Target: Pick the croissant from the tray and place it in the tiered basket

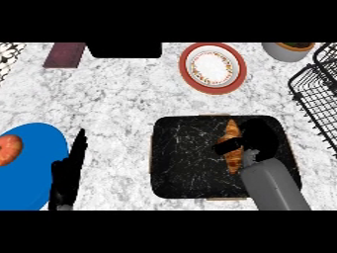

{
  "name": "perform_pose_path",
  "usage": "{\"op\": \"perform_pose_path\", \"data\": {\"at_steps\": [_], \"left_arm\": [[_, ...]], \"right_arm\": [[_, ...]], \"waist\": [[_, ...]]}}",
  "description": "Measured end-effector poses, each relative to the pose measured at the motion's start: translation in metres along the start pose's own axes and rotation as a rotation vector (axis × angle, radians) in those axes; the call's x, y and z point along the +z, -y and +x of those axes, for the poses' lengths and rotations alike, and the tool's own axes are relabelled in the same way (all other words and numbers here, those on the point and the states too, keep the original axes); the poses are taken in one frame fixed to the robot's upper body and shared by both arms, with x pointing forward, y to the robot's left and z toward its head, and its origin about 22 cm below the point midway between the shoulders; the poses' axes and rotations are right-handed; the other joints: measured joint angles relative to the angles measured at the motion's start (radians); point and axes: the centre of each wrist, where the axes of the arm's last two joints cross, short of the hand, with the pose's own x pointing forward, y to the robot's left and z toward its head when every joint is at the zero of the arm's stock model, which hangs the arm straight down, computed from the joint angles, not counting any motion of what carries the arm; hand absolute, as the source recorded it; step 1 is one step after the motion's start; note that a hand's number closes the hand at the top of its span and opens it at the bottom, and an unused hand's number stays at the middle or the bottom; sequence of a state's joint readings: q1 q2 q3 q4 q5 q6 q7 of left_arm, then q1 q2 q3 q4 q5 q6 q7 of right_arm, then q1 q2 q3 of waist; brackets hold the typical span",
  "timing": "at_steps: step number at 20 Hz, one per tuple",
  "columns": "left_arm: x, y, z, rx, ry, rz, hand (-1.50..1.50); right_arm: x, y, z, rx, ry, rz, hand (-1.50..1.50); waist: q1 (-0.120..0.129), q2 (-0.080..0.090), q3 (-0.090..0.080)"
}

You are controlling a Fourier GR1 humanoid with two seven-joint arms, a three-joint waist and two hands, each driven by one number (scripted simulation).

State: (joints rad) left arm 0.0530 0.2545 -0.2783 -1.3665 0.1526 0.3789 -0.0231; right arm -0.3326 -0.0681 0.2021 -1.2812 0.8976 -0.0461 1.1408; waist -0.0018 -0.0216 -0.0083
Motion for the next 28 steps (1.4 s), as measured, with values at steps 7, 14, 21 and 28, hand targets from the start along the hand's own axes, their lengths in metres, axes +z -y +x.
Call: {"op": "perform_pose_path", "data": {"at_steps": [7, 14, 21, 28], "left_arm": [[0.006, -0.008, -0.004, 0.011, -0.013, 0.039, 0.0], [0.006, -0.009, -0.004, 0.007, -0.005, 0.036, 0.0], [0.009, -0.014, -0.004, 0.005, -0.003, 0.032, 0.0], [0.003, -0.011, -0.001, 0.001, 0.007, 0.015, 0.0]], "right_arm": [[-0.052, 0.048, -0.119, -0.007, -0.128, -0.097, 1.5], [-0.025, 0.117, -0.177, -0.168, -0.16, -0.273, 1.5], [0.039, 0.193, -0.183, -0.374, -0.056, -0.559, 1.5], [0.086, 0.252, -0.183, -0.319, -0.008, -0.794, 1.5]], "waist": [[-0.038, -0.003, 0.001], [-0.042, 0.007, 0.008], [-0.041, 0.008, 0.008], [-0.018, 0.014, 0.007]]}}
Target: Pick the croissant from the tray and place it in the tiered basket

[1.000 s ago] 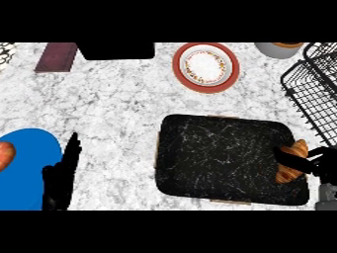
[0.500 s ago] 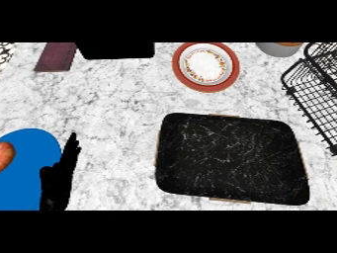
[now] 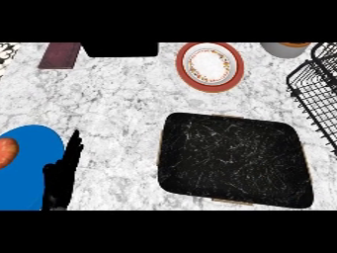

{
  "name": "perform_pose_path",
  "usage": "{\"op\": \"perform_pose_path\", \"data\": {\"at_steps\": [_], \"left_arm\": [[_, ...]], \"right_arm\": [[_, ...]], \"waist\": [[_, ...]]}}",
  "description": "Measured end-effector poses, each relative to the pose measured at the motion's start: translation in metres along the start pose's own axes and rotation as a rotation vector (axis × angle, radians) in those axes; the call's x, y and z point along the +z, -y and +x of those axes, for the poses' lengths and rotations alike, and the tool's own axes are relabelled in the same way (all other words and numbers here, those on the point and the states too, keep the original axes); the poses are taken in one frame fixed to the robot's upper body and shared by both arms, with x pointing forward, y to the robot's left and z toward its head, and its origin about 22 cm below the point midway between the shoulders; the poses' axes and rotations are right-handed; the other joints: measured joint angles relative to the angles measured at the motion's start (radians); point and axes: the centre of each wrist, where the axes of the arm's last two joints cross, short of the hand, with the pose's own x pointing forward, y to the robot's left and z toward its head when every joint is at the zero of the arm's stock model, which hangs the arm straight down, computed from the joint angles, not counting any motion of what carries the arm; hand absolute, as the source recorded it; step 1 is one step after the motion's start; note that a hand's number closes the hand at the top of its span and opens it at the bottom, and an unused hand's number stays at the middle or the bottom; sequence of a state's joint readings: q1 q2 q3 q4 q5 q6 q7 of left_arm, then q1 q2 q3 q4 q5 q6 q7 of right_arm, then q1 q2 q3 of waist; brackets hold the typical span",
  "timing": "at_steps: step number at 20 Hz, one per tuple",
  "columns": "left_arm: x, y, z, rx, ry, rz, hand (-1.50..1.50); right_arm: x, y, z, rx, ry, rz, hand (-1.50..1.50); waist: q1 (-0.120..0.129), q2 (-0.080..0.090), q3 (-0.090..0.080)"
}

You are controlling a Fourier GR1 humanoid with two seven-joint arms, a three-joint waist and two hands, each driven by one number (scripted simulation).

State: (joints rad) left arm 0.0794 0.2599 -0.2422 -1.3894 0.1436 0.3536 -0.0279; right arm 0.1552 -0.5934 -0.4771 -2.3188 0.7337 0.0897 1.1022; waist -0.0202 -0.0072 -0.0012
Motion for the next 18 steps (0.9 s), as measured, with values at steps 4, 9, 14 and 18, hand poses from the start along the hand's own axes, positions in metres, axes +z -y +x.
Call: {"op": "perform_pose_path", "data": {"at_steps": [4, 9, 14, 18], "left_arm": [[-0.004, 0.0, 0.002, 0.001, 0.005, -0.009, 0.0], [-0.006, 0.008, 0.003, -0.001, 0.011, -0.023, 0.0], [-0.004, 0.013, 0.008, -0.006, 0.012, -0.034, 0.0], [-0.002, 0.013, 0.005, -0.01, 0.003, -0.039, 0.0]], "right_arm": [[-0.01, 0.023, 0.016, 0.003, 0.021, -0.071, 1.5], [-0.033, 0.042, 0.037, -0.048, 0.044, -0.077, 1.5], [-0.067, 0.041, 0.047, -0.044, -0.001, -0.061, 1.5], [-0.096, 0.032, 0.052, -0.03, -0.038, -0.032, 1.5]], "waist": [[0.01, 0.002, 0.001], [0.023, 0.004, 0.001], [0.033, 0.007, 0.001], [0.034, 0.008, 0.001]]}}
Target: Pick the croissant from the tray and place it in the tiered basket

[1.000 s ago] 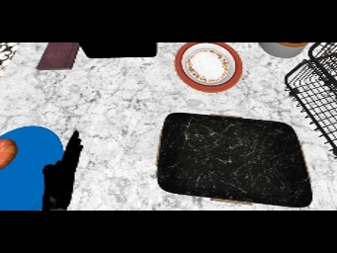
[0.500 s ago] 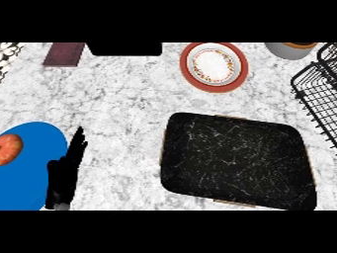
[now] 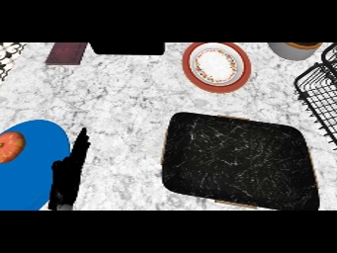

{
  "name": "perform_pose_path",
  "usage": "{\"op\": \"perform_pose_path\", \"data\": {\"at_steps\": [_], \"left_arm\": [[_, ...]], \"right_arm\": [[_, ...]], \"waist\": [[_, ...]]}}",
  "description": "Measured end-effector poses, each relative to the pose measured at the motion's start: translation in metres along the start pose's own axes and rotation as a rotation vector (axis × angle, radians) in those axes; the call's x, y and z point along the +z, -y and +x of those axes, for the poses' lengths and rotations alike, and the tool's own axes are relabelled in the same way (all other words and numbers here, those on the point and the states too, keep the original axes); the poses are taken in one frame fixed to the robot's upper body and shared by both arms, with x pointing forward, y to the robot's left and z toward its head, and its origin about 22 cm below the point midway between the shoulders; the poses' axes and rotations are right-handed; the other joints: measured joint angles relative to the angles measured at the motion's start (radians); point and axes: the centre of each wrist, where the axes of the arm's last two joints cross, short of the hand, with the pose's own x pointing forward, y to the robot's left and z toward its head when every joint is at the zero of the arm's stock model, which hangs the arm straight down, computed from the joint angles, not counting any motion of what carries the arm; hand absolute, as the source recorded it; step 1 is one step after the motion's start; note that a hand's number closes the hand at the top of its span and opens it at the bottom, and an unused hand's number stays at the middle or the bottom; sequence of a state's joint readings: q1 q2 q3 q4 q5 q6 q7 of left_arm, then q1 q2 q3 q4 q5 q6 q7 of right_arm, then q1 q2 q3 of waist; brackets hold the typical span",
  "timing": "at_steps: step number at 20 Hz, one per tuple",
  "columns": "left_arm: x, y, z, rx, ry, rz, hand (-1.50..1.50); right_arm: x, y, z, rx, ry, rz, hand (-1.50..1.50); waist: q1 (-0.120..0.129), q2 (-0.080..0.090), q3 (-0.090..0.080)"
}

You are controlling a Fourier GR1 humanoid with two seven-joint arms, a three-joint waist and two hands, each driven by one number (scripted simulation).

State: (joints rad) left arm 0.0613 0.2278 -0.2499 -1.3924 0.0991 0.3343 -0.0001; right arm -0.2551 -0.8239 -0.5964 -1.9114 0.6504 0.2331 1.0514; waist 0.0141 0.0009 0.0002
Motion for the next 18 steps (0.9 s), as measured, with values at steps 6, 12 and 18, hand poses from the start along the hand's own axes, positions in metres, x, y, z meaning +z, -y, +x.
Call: {"op": "perform_pose_path", "data": {"at_steps": [6, 12, 18], "left_arm": [[-0.006, -0.005, 0.004, -0.003, -0.004, 0.009, 0.0], [-0.004, -0.004, 0.002, 0.005, -0.001, 0.004, 0.0], [-0.001, 0.001, 0.003, 0.001, -0.003, 0.008, 0.0]], "right_arm": [[-0.029, -0.031, 0.011, 0.034, -0.018, 0.077, 1.5], [-0.052, -0.068, 0.022, 0.074, -0.045, 0.13, 1.5], [-0.068, -0.115, 0.007, 0.078, -0.099, 0.139, 1.5]], "waist": [[-0.001, 0.001, 0.0], [0.001, 0.001, 0.001], [0.0, 0.001, 0.001]]}}
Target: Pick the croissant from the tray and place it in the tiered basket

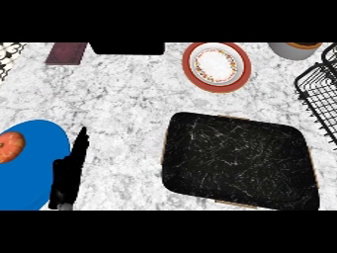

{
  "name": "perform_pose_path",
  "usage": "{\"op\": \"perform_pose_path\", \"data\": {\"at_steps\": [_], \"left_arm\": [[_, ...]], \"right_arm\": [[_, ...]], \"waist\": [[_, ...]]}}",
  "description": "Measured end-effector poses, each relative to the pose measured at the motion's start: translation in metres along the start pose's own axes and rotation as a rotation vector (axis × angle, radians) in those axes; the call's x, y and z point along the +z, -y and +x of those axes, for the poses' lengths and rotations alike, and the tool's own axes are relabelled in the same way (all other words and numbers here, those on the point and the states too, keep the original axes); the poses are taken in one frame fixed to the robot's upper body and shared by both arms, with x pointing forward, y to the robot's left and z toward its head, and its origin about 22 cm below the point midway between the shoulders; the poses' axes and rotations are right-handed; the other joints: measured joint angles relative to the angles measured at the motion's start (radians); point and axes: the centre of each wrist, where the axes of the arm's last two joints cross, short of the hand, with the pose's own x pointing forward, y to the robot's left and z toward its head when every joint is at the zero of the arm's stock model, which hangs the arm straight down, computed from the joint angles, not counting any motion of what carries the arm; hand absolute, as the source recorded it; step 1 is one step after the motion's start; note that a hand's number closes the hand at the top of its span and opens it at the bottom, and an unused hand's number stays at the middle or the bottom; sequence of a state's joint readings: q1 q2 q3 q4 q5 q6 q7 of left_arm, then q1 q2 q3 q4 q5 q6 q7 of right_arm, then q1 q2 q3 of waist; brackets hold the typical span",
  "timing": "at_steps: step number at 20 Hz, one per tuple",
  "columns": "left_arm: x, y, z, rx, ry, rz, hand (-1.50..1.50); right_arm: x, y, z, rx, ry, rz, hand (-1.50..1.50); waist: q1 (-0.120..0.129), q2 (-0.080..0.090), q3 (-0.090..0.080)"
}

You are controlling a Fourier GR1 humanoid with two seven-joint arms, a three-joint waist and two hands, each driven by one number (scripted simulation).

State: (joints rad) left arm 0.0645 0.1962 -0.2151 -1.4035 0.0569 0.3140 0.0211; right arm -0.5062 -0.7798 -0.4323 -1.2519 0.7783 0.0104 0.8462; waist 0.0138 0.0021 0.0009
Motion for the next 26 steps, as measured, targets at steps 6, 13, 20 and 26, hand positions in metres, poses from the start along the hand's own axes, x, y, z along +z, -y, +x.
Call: {"op": "perform_pose_path", "data": {"at_steps": [6, 13, 20, 26], "left_arm": [[-0.001, -0.006, -0.002, 0.002, 0.001, -0.004, 0.0], [-0.002, -0.003, -0.006, 0.003, 0.016, 0.0, 0.0], [-0.004, -0.005, -0.005, 0.007, 0.006, 0.003, 0.0], [-0.002, -0.011, -0.003, 0.009, -0.012, 0.022, 0.0]], "right_arm": [[-0.012, -0.03, -0.012, -0.153, -0.049, 0.049, -1.5], [-0.024, -0.038, -0.02, -0.434, -0.072, 0.064, -1.5], [-0.028, -0.026, -0.026, -0.663, -0.048, -0.068, -1.5], [-0.031, 0.016, -0.053, -0.721, -0.125, -0.311, -1.5]], "waist": [[-0.001, 0.0, 0.001], [-0.01, -0.011, -0.007], [-0.013, -0.007, -0.001], [-0.031, -0.009, -0.002]]}}
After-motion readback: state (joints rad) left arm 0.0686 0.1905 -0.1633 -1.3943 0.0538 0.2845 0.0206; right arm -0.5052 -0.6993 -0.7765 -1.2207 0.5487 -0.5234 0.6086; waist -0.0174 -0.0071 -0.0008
